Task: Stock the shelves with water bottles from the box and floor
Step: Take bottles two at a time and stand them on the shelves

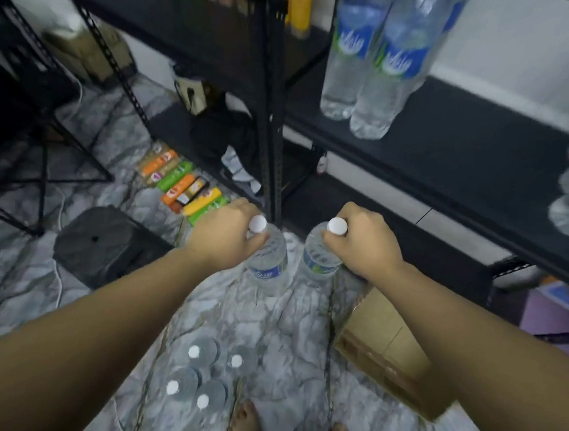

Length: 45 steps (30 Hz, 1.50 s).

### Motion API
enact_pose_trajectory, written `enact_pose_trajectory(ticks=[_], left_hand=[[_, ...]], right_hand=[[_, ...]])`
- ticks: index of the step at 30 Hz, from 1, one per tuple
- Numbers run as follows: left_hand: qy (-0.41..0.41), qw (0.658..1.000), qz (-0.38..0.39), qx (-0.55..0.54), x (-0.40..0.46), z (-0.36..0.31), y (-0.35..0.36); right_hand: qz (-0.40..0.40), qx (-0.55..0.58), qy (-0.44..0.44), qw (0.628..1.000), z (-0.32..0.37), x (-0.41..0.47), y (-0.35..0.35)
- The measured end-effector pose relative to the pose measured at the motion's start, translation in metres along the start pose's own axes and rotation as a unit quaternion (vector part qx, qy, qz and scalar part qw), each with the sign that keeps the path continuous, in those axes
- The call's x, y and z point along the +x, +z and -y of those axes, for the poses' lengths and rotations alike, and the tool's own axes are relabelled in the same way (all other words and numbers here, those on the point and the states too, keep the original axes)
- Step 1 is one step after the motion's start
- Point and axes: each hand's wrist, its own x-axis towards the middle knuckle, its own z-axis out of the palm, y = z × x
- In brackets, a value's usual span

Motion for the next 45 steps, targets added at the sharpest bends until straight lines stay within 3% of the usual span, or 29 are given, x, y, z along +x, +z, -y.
enact_pose_trajectory(ticks=[13,23,27,36,45], left_hand=[[0.2,0.975,-0.099,0.0,0.03,-0.159,-0.241],[0.313,0.938,-0.128,-0.073,0.056,-0.266,-0.343],[0.355,0.918,-0.149,-0.099,0.062,-0.318,-0.4],[0.42,0.87,-0.215,-0.142,0.067,-0.451,-0.542],[0.436,0.85,-0.249,-0.16,0.109,-0.567,-0.602]], right_hand=[[-0.193,0.049,-0.025,0.98,0.085,-0.078,-0.264],[-0.303,0.024,-0.002,0.953,0.104,-0.122,-0.397],[-0.383,0.013,-0.003,0.924,0.118,-0.142,-0.463],[-0.505,-0.004,-0.044,0.862,0.167,-0.179,-0.636],[-0.544,-0.03,-0.078,0.835,0.152,-0.167,-0.767]])
